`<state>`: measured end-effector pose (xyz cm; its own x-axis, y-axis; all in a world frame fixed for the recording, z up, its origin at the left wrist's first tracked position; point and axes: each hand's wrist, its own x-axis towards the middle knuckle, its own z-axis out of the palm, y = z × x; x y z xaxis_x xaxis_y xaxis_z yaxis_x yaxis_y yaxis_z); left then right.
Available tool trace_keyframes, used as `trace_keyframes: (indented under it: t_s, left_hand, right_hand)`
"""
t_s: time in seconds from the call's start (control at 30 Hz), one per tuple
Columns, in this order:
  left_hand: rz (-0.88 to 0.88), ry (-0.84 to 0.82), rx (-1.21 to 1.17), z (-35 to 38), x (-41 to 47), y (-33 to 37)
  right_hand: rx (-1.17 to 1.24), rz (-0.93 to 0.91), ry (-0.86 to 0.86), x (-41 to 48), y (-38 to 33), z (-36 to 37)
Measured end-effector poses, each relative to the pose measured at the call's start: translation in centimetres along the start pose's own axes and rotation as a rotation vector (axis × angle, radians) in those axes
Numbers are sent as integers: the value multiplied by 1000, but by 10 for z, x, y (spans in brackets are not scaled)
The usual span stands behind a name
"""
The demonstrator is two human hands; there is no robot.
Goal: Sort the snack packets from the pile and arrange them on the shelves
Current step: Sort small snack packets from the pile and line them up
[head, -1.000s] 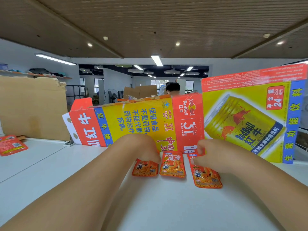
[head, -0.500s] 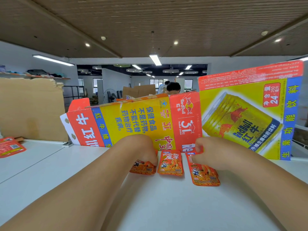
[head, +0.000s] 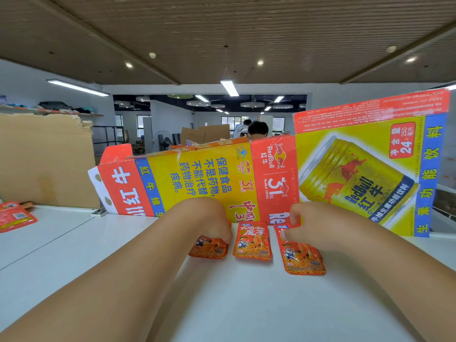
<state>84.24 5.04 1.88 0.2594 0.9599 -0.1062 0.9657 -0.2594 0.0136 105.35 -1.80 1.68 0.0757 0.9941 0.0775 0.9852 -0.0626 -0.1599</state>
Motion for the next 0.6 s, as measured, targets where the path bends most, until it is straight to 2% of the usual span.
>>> trace_keyframes:
  t_s: [0.6]
  left_hand:
    - [1, 15, 3, -1, -6, 4]
  right_hand:
    - [-10, -2, -7, 0, 1, -2]
